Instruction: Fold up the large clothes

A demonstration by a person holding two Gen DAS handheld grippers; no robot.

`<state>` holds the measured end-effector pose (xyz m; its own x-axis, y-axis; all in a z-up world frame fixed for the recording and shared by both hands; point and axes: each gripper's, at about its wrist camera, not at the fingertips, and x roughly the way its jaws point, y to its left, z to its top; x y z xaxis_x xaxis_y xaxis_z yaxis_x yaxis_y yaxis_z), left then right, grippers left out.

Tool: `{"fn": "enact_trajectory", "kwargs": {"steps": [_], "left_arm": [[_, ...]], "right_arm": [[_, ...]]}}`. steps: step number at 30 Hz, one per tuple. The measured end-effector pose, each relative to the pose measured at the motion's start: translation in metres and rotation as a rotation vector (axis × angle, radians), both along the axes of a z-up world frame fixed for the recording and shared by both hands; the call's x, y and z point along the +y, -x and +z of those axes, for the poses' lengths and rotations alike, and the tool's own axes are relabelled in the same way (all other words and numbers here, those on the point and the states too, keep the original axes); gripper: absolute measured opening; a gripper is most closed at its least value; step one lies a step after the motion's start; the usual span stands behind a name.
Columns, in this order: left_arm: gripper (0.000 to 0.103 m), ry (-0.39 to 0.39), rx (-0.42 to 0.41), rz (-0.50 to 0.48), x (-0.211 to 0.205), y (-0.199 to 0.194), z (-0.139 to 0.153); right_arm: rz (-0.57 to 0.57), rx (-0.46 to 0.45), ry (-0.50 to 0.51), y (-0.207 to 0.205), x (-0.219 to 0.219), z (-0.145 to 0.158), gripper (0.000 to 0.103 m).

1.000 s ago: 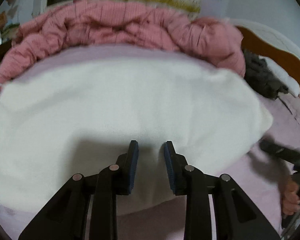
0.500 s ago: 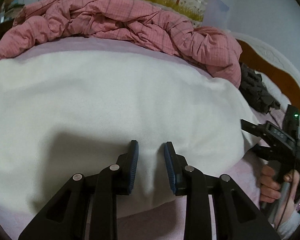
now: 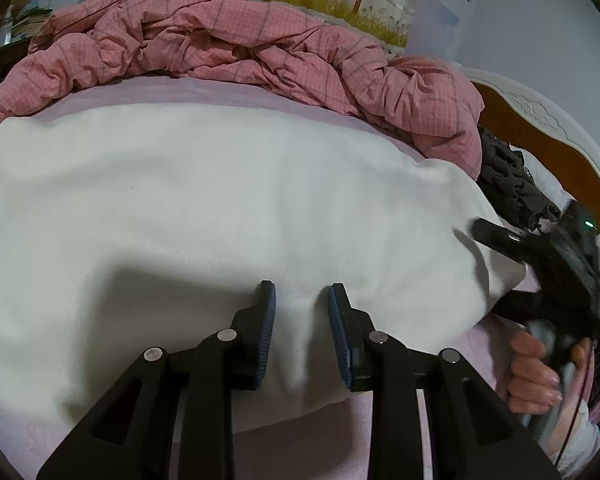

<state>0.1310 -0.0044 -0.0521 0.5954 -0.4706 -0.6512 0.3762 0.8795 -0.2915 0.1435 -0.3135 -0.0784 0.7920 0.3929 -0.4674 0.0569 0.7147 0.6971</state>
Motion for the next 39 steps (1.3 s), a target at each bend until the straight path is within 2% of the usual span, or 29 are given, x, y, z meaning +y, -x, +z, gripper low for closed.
{"fn": "enact_trajectory", "kwargs": {"steps": [1, 4, 7, 8, 9, 11, 12, 14, 16, 19, 20, 22, 23, 24, 27, 29, 31, 34, 37, 39], "left_arm": [[0.027, 0.002, 0.0, 0.0, 0.0, 0.0, 0.0], [0.027, 0.018, 0.0, -0.001, 0.003, 0.0, 0.0], [0.028, 0.015, -0.002, -0.001, 0.002, 0.0, 0.001], [0.028, 0.011, -0.003, 0.0, 0.002, 0.0, 0.001], [0.029, 0.006, -0.008, 0.0, 0.002, 0.001, 0.002], [0.033, 0.015, -0.038, 0.006, 0.004, 0.007, 0.007], [0.043, 0.028, -0.057, 0.006, 0.005, 0.013, 0.01], [0.045, 0.026, -0.1, -0.01, 0.004, 0.024, 0.019], [0.043, -0.043, -0.132, -0.002, -0.003, 0.034, 0.027], [0.042, -0.033, -0.116, 0.014, -0.003, 0.038, 0.034], [0.039, -0.027, -0.107, 0.026, -0.001, 0.037, 0.034], [0.02, -0.039, -0.111, 0.064, 0.005, 0.034, 0.037], [0.018, -0.065, -0.1, 0.091, 0.009, 0.03, 0.038], [0.015, -0.059, -0.08, 0.114, 0.017, 0.025, 0.04], [0.014, 0.071, -0.042, 0.157, 0.054, 0.013, 0.06], [0.014, 0.101, -0.088, 0.196, 0.082, 0.014, 0.082], [0.014, 0.083, -0.168, 0.25, 0.107, 0.022, 0.102], [0.014, 0.033, -0.26, 0.36, 0.141, 0.031, 0.119], [0.014, 0.117, -0.249, 0.399, 0.177, 0.031, 0.121], [0.014, 0.133, -0.249, 0.421, 0.193, 0.027, 0.121]], "right_arm": [[-0.029, 0.001, -0.008, -0.004, -0.003, -0.001, 0.083], [-0.152, -0.016, -0.098, -0.006, -0.025, -0.007, 0.042], [-0.108, 0.002, -0.25, -0.015, -0.037, -0.022, 0.017], [-0.099, 0.004, -0.247, -0.016, -0.035, -0.021, 0.013], [-0.099, 0.004, -0.194, -0.016, -0.03, -0.015, 0.012], [-0.102, -0.041, 0.06, -0.01, -0.008, 0.016, 0.01], [-0.112, -0.116, 0.215, 0.002, 0.011, 0.038, 0.01], [-0.102, -0.215, 0.329, 0.016, 0.032, 0.063, 0.009], [-0.076, -0.274, 0.348, 0.026, 0.041, 0.083, 0.009], [-0.05, -0.298, 0.283, 0.031, 0.041, 0.1, 0.009], [-0.052, -0.293, 0.285, 0.033, 0.041, 0.101, 0.009], [-0.062, -0.278, 0.31, 0.029, 0.043, 0.098, 0.009], [-0.071, -0.276, 0.326, 0.037, 0.038, 0.094, 0.009], [-0.087, -0.264, 0.352, 0.035, 0.04, 0.092, 0.009], [-0.113, -0.235, 0.398, 0.032, 0.045, 0.098, 0.009], [-0.116, -0.238, 0.468, 0.033, 0.058, 0.112, 0.009], [-0.118, -0.254, 0.562, 0.029, 0.084, 0.132, 0.009], [-0.123, -0.274, 0.623, 0.019, 0.127, 0.156, 0.01], [-0.104, -0.319, 0.686, 0.01, 0.182, 0.173, 0.011], [-0.059, -0.359, 0.708, 0.007, 0.222, 0.181, 0.012]]}}
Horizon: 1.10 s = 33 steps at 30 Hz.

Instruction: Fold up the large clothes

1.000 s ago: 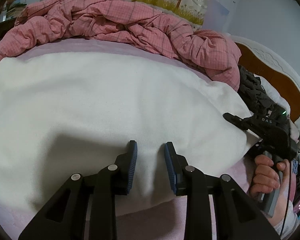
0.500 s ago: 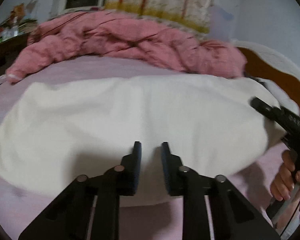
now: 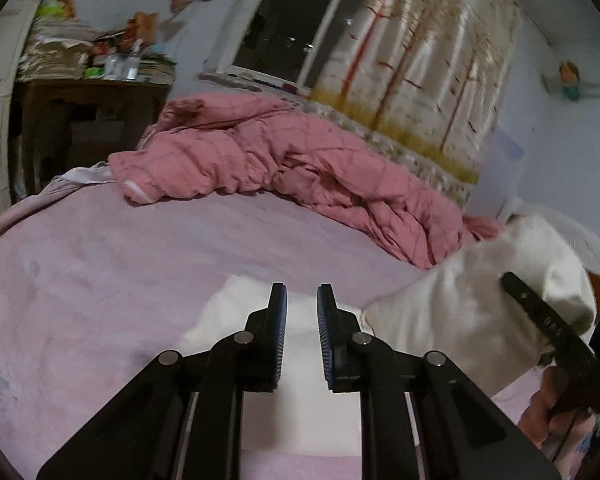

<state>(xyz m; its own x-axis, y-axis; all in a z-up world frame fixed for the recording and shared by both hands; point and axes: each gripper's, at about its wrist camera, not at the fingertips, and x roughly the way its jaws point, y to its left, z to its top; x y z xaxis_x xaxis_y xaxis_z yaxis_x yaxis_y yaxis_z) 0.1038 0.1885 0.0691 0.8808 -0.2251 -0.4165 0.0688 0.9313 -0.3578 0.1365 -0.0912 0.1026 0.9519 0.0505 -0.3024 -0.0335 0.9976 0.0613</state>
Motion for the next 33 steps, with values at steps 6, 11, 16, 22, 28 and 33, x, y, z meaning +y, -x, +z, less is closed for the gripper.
{"fn": "enact_trajectory", "kwargs": {"steps": [6, 11, 16, 22, 28, 33], "left_arm": [[0.015, 0.041, 0.001, 0.079, 0.039, -0.003, -0.002], [0.014, 0.073, 0.012, 0.148, 0.072, 0.002, -0.005], [0.014, 0.082, 0.01, 0.147, 0.081, -0.002, -0.007], [0.017, 0.082, -0.007, 0.125, 0.075, 0.005, -0.003], [0.031, -0.026, -0.059, 0.029, 0.056, 0.01, 0.007], [0.04, -0.246, -0.144, -0.086, 0.007, 0.02, 0.01]], "right_arm": [[0.23, 0.063, 0.148, -0.031, 0.14, -0.03, 0.017], [0.339, 0.392, -0.084, -0.079, 0.169, -0.108, 0.017], [0.39, 0.318, 0.001, -0.049, 0.186, -0.122, 0.027], [0.521, 0.337, -0.131, -0.009, 0.152, -0.107, 0.057], [0.513, 0.303, -0.158, 0.036, 0.1, -0.096, 0.057], [0.308, 0.206, -0.156, 0.037, 0.038, -0.082, 0.058]]}}
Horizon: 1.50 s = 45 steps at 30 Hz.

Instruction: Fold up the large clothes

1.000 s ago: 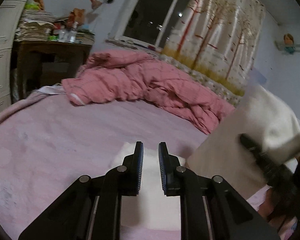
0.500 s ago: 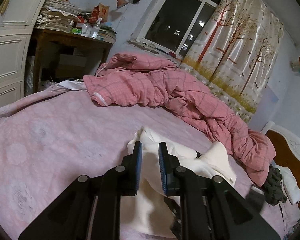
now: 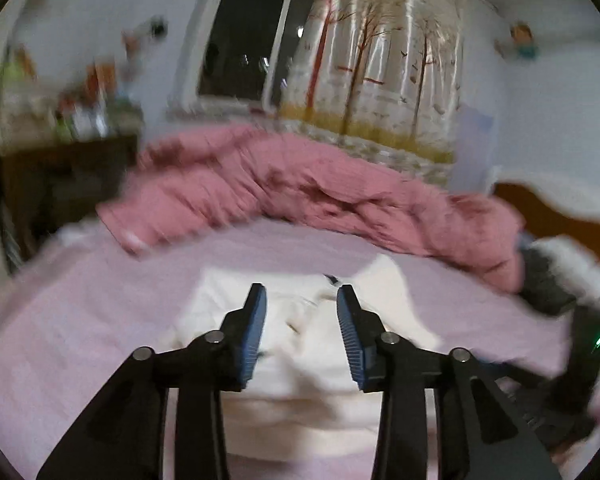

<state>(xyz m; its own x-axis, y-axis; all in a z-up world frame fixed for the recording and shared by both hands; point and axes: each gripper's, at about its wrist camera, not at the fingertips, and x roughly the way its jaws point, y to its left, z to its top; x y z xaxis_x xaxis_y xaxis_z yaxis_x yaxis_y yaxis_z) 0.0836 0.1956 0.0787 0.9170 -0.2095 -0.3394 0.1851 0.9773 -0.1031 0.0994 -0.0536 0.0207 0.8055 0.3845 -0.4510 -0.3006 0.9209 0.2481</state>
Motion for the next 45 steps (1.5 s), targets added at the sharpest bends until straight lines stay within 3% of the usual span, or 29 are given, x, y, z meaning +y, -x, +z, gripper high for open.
{"fn": "enact_trajectory", "kwargs": {"steps": [2, 5, 8, 10, 12, 14, 17, 20, 23, 26, 28, 31, 33, 36, 38, 40, 42, 45], "left_arm": [[0.042, -0.096, -0.023, -0.075, -0.023, 0.003, -0.001], [0.043, -0.127, 0.025, -0.251, -0.053, 0.002, -0.01], [0.045, -0.119, 0.104, -0.262, -0.073, -0.008, -0.015], [0.05, -0.104, 0.146, -0.287, -0.08, -0.015, -0.02], [0.06, -0.136, 0.217, -0.321, -0.087, -0.023, -0.032], [0.063, -0.219, 0.285, -0.35, -0.099, -0.029, -0.047], [0.068, -0.439, 0.278, -0.299, -0.121, -0.036, -0.067], [0.07, -0.476, 0.247, -0.25, -0.127, -0.047, -0.065], [0.07, -0.507, 0.196, -0.097, -0.119, -0.064, -0.06], [0.069, -0.42, 0.18, 0.142, -0.085, -0.085, -0.053], [0.067, -0.295, 0.187, 0.253, -0.05, -0.096, -0.05], [0.067, -0.108, 0.212, 0.24, -0.002, -0.099, -0.049], [0.066, -0.069, 0.219, 0.271, 0.017, -0.095, -0.045], [0.064, -0.047, 0.169, 0.397, 0.045, -0.077, -0.033], [0.064, 0.026, 0.171, 0.379, 0.06, -0.075, -0.029], [0.063, 0.106, 0.191, 0.286, 0.067, -0.069, -0.029], [0.062, 0.108, 0.201, 0.229, 0.062, -0.063, -0.03], [0.062, 0.044, 0.199, 0.165, 0.043, -0.05, -0.027]], "right_arm": [[-0.077, -0.007, -0.004, -0.01, -0.022, 0.002, 0.058], [-0.151, -0.002, -0.036, -0.023, -0.047, 0.003, 0.058], [-0.259, -0.003, -0.096, -0.041, -0.066, 0.011, 0.058], [-0.27, 0.001, -0.126, -0.061, -0.072, 0.028, 0.058], [-0.281, -0.013, -0.141, -0.079, -0.076, 0.045, 0.058], [-0.248, -0.042, -0.161, -0.088, -0.082, 0.052, 0.066], [-0.176, -0.057, -0.149, -0.093, -0.089, 0.033, 0.066], [-0.15, 0.051, -0.097, -0.105, -0.088, 0.005, 0.066], [-0.074, 0.104, -0.188, -0.112, -0.091, 0.0, 0.066], [-0.074, 0.091, -0.167, -0.108, -0.09, -0.001, 0.066], [-0.102, 0.066, -0.123, -0.105, -0.088, 0.0, 0.066], [-0.113, 0.05, -0.071, -0.104, -0.083, -0.001, 0.066], [-0.107, 0.054, -0.063, -0.104, -0.08, -0.001, 0.066], [-0.091, 0.064, -0.041, -0.104, -0.074, -0.004, 0.066], [-0.085, 0.062, -0.024, -0.104, -0.071, -0.006, 0.066], [-0.073, 0.061, -0.009, -0.102, -0.066, -0.008, 0.066], [-0.062, 0.056, 0.003, -0.102, -0.063, -0.009, 0.066], [-0.02, 0.041, 0.019, -0.098, -0.055, -0.009, 0.066]]}}
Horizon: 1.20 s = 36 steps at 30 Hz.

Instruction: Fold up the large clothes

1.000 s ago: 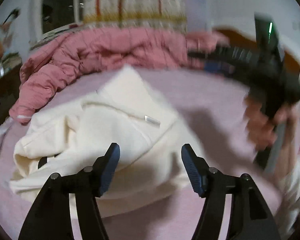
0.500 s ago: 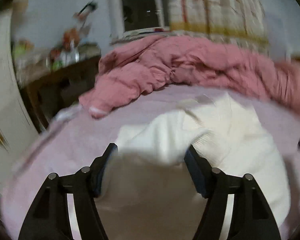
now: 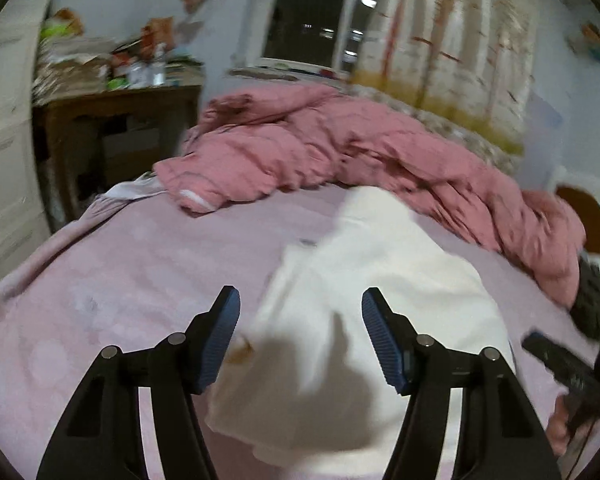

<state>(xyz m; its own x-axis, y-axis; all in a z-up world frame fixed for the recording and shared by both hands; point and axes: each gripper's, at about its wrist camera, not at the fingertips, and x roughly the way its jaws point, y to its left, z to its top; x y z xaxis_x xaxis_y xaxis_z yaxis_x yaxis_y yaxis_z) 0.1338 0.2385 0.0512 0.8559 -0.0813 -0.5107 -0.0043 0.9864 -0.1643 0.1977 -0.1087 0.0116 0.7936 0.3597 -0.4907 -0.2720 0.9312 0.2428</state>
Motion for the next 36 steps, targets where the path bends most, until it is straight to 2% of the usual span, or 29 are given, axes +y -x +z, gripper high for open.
{"fn": "enact_trajectory", "kwargs": {"steps": [3, 6, 8, 10, 12, 14, 17, 19, 23, 25, 29, 33, 36], "left_arm": [[0.062, -0.022, -0.004, -0.044, -0.015, 0.01, 0.006], [0.062, 0.029, 0.062, -0.013, -0.018, 0.012, 0.005], [0.062, 0.105, 0.142, 0.044, -0.014, 0.018, -0.009], [0.062, 0.144, 0.163, 0.066, -0.011, 0.023, -0.023], [0.062, 0.131, 0.18, 0.136, -0.006, 0.025, -0.034], [0.062, 0.138, 0.243, 0.154, -0.001, 0.017, -0.046], [0.069, 0.145, 0.345, 0.188, 0.006, 0.004, -0.071], [0.069, 0.251, 0.384, 0.174, 0.015, 0.004, -0.085], [0.066, 0.562, 0.401, 0.078, 0.033, 0.018, -0.104], [0.063, 0.68, 0.398, 0.05, 0.039, 0.02, -0.114], [0.062, 0.771, 0.384, 0.055, 0.041, 0.017, -0.122], [0.062, 0.747, 0.383, 0.051, 0.035, 0.014, -0.119], [0.061, 0.727, 0.397, 0.065, 0.032, 0.01, -0.121]], "right_arm": [[0.037, -0.011, 0.014, 0.003, 0.007, 0.001, 0.066], [0.087, 0.016, -0.008, 0.002, 0.011, -0.003, 0.066], [0.08, 0.025, -0.019, 0.0, 0.01, -0.005, 0.076], [0.063, 0.016, -0.026, 0.0, 0.008, -0.007, 0.078], [0.068, 0.04, -0.019, -0.003, 0.009, -0.009, 0.078], [0.078, 0.082, -0.02, -0.007, 0.01, -0.014, 0.078], [0.127, 0.169, -0.094, -0.016, 0.008, -0.024, 0.08], [0.168, 0.274, -0.229, -0.028, -0.002, -0.036, 0.086], [0.204, 0.451, -0.427, -0.048, -0.019, -0.064, 0.088], [0.222, 0.521, -0.5, -0.054, -0.021, -0.075, 0.089], [0.25, 0.556, -0.555, -0.059, -0.018, -0.087, 0.094], [0.281, 0.559, -0.569, -0.065, -0.008, -0.095, 0.1], [0.294, 0.541, -0.534, -0.07, 0.004, -0.094, 0.102]]}}
